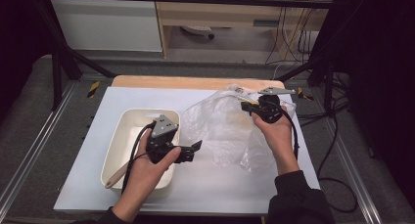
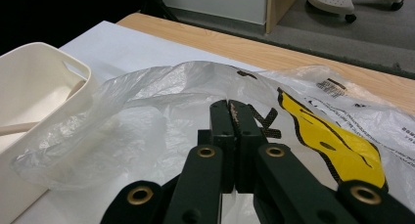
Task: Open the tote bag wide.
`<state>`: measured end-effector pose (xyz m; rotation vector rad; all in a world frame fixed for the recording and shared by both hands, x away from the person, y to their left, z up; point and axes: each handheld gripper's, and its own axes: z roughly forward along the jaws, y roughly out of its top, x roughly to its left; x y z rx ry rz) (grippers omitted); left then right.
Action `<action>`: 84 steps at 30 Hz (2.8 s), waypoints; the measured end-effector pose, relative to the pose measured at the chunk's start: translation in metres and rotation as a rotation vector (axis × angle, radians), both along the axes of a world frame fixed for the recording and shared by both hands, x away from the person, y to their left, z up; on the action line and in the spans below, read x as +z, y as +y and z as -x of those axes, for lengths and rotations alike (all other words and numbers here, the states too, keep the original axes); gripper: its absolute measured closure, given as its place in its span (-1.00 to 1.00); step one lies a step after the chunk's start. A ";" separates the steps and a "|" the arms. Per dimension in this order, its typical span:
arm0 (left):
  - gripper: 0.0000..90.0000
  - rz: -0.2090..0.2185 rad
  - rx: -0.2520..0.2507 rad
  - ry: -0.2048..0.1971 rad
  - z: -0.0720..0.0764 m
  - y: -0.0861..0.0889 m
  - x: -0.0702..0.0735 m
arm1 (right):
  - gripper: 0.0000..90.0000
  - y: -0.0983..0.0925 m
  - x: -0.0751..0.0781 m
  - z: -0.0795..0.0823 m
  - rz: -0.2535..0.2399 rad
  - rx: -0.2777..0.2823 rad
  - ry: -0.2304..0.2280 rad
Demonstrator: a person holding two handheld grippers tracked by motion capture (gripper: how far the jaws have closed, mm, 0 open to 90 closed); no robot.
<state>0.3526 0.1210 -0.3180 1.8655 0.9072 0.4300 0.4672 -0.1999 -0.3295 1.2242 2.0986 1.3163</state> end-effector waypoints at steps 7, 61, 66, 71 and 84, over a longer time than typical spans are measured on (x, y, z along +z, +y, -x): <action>-0.84 -0.003 0.051 -0.027 0.002 0.026 0.010 | 1.00 0.003 -0.004 0.002 -0.004 0.016 0.009; -0.84 0.025 0.221 0.008 0.021 0.144 0.011 | 1.00 0.002 -0.008 0.010 -0.007 0.032 0.025; -0.84 0.016 0.222 0.006 0.023 0.146 0.010 | 1.00 0.002 -0.009 0.010 -0.005 0.034 0.025; -0.83 -0.001 0.232 0.011 0.025 0.151 0.005 | 1.00 0.001 -0.009 0.010 -0.005 0.032 0.027; -0.83 -0.008 0.223 0.060 0.028 0.155 -0.006 | 1.00 0.003 -0.012 0.010 0.004 0.036 0.031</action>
